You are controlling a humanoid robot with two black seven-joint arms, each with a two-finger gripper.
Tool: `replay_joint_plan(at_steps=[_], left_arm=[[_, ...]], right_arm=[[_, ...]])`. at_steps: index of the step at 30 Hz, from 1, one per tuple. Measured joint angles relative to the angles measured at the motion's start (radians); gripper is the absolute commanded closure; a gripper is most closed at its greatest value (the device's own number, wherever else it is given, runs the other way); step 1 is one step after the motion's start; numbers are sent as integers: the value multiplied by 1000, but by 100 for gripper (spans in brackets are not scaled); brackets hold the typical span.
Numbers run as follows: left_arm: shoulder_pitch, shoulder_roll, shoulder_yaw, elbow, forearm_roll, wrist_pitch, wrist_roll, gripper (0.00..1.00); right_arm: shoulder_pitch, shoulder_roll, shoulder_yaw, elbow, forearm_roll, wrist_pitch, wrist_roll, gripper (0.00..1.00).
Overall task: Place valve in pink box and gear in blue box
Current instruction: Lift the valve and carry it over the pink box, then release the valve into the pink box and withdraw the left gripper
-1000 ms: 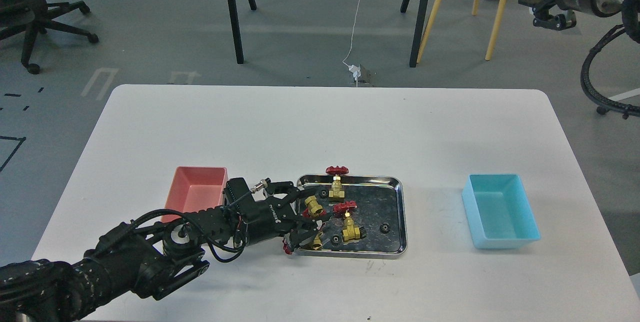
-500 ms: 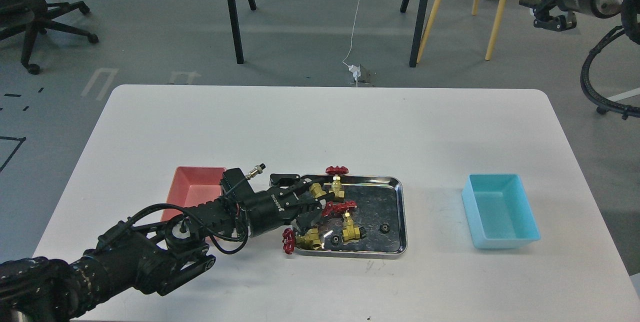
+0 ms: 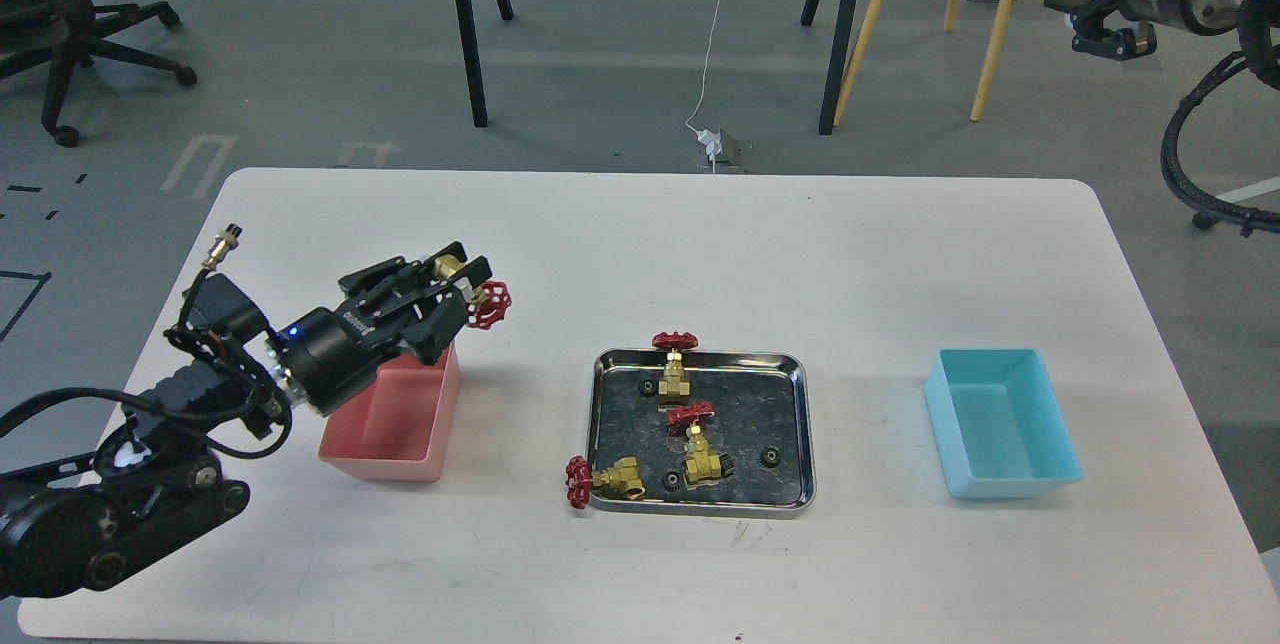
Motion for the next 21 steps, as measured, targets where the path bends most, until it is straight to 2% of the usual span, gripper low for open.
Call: replay_joint_plan(at_steps=[4, 10, 12, 13, 15, 16, 17, 18, 21], left_arm=[[67, 3, 7, 76, 6, 0, 0, 76], [93, -47, 14, 220, 9, 0, -11, 76], [94, -57, 14, 241, 8, 0, -12, 72], [95, -59, 14, 246, 8, 0, -12, 68], [96, -64, 13, 250, 4, 0, -12, 50], [96, -67, 12, 251, 1, 0, -12, 37], [96, -74, 8, 251, -4, 0, -12, 11], [96, -86, 3, 251, -12, 0, -11, 0], [85, -120, -4, 251, -61, 0, -10, 0]], right_arm=[[0, 11, 0, 1, -8, 0, 1, 1], [0, 23, 0, 2, -9, 0, 6, 1], [0, 26, 0, 2, -10, 0, 7, 1], [0, 27, -1, 2, -10, 0, 7, 2], [0, 28, -2, 2, -10, 0, 7, 2], [0, 30, -2, 2, -10, 0, 8, 2], [0, 33, -2, 3, -10, 0, 8, 2], [0, 36, -2, 4, -10, 0, 8, 2], [-1, 45, 0, 9, -10, 6, 23, 2]])
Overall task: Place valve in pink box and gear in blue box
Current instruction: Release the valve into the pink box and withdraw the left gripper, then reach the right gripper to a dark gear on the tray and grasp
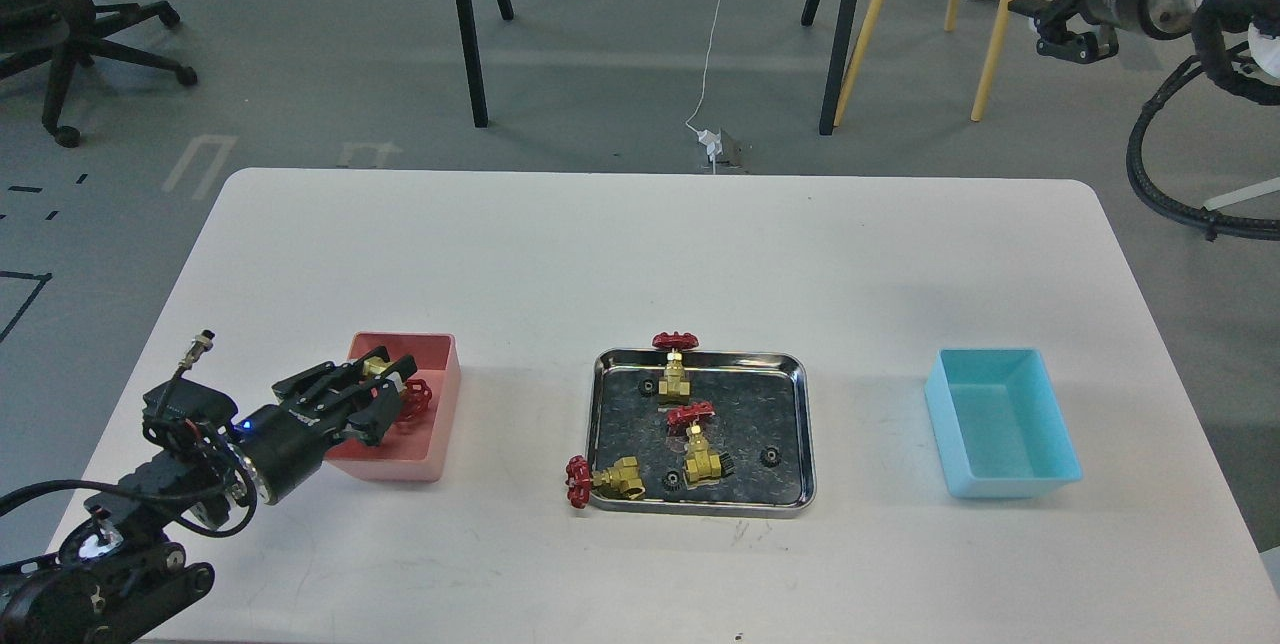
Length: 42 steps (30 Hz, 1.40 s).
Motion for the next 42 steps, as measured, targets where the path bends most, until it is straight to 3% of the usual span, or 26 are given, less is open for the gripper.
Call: replay_joint_plan(at_steps=[4, 8, 10, 15, 19, 23, 27, 37, 42], left_arm=[[-79, -3, -2, -11, -95, 0, -5, 0], [-220, 42, -17, -14, -270, 0, -9, 0], [-285, 71, -35, -14, -393, -19, -15, 0], [-460, 134, -125, -6, -631, -252, -27, 0], [-590, 159, -250, 60, -845, -490, 0, 0], [-742, 175, -291, 153, -964, -601, 51, 0], [-843, 208, -295, 206, -1004, -671, 62, 0], [-922, 220, -286, 219, -1007, -708, 78, 0], [-964, 221, -284, 221, -1003, -708, 87, 0]], right_arm=[[-2, 2, -19, 19, -72, 124, 27, 2], [7, 11, -31, 83, -299, 311, 34, 2], [5, 18, -35, 122, -417, 348, 37, 2], [-10, 24, -90, 257, -704, 363, 84, 2], [-5, 68, -175, 334, -933, 363, 169, 2], [-3, 130, -286, 413, -1100, 363, 199, 2], [-4, 180, -471, 495, -1176, 363, 202, 2], [-90, 259, -654, 494, -1331, 363, 200, 3], [-113, 276, -696, 451, -1371, 363, 200, 10]])
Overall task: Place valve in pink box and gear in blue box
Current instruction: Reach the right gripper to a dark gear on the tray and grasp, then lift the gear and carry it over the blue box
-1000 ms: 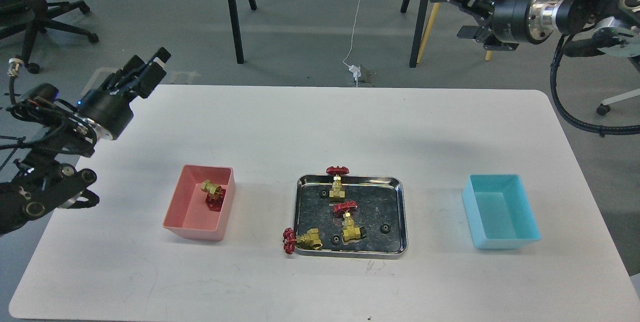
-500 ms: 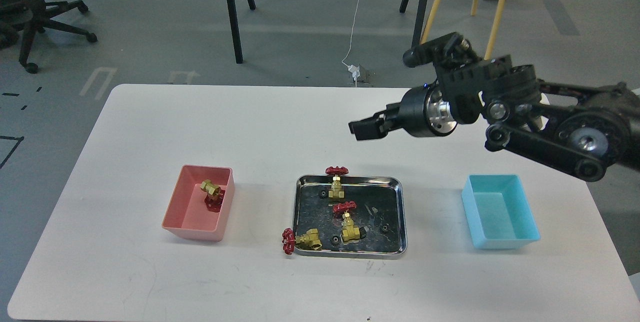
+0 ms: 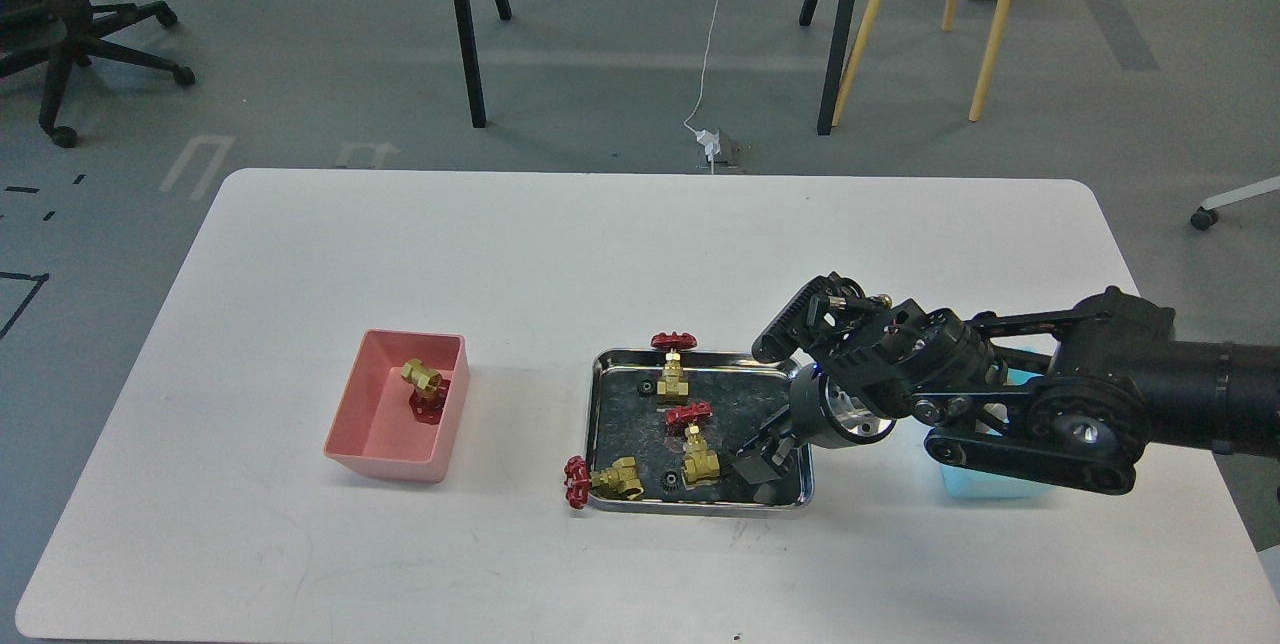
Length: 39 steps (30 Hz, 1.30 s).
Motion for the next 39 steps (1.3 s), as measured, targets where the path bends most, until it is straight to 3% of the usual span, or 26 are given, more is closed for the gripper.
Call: replay_joint_plan(at_steps=[4, 11, 17, 21, 26, 35, 39], left_arm=[[-12, 0, 1, 2, 2, 1, 5, 0], [-16, -4, 1, 32, 2, 3, 12, 0], [-16, -3, 1, 51, 1, 3, 12, 0], [-16, -3, 1, 52, 1, 3, 12, 0], [-17, -3, 1, 52, 1, 3, 12, 0], [-37, -1, 2, 54, 2, 3, 12, 0], [-37, -1, 2, 54, 3, 3, 12, 0]], right_arm=[[-30, 25, -8, -19, -30, 0, 0, 18], [-78, 50, -10, -36, -109, 0, 0, 20], [-85, 50, -11, -49, -135, 0, -8, 34], [-85, 54, -8, -64, -137, 0, -21, 51], [-94, 60, -3, -67, -136, 0, -58, 60], [-107, 84, 5, -65, -131, 0, -85, 81], [-108, 98, 19, -66, -130, 0, -97, 82]])
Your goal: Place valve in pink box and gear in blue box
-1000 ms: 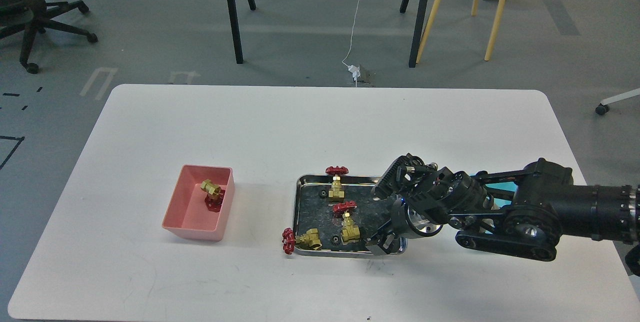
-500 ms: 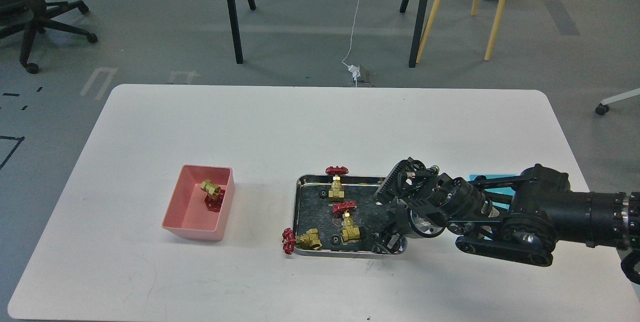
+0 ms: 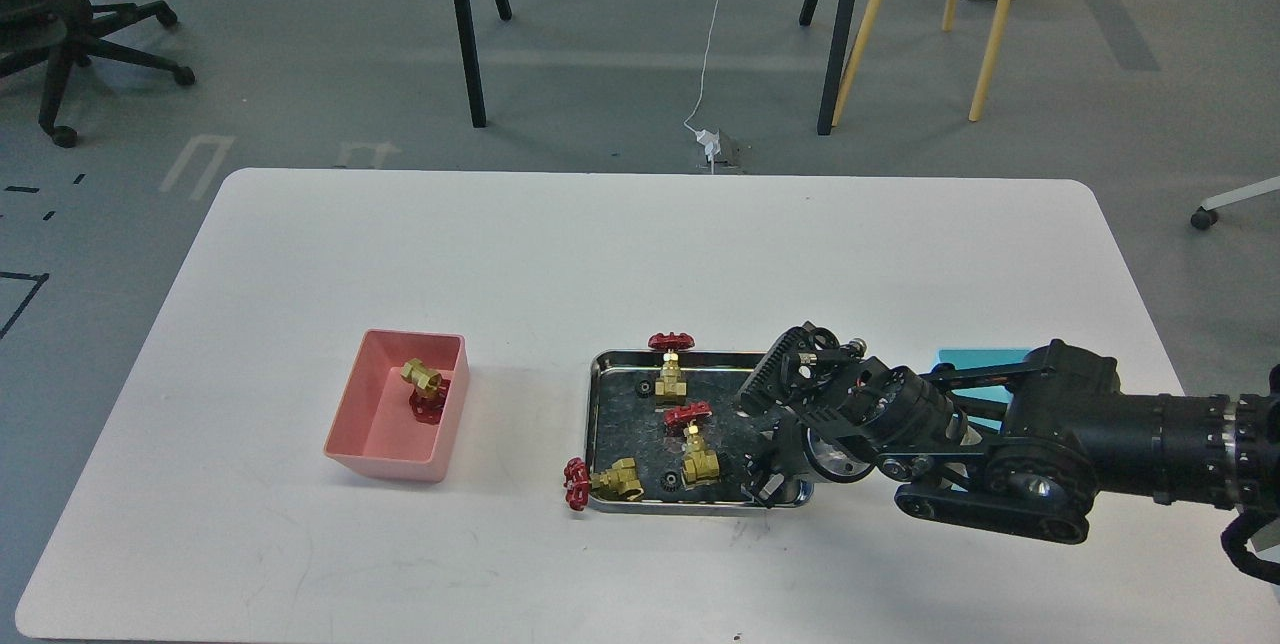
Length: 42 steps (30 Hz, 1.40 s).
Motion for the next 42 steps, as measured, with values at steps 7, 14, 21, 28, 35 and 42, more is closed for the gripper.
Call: replay_joint_plan(at_steps=[7, 14, 21, 28, 35, 42], left_arm=[[11, 1, 2, 0, 3, -3, 0, 0], [-3, -22, 49, -2, 53, -1, -2, 0], [-29, -62, 56, -2, 58, 7, -2, 0], [-30, -77, 57, -2, 58, 8, -2, 0], [-30, -76, 58, -2, 58, 8, -2, 0], [-26, -71, 60, -2, 60, 6, 0, 0]], right_arm=[[11, -35, 256, -9, 30, 0, -15, 82], [14, -433, 350, 134, 176, 0, -14, 81], [-117, -717, 366, 256, 249, 0, -12, 79], [-204, -734, 357, 265, 258, 0, -13, 69], [-271, -638, 363, 245, 248, 0, -14, 32], [-285, -637, 421, 241, 295, 0, -15, 5]])
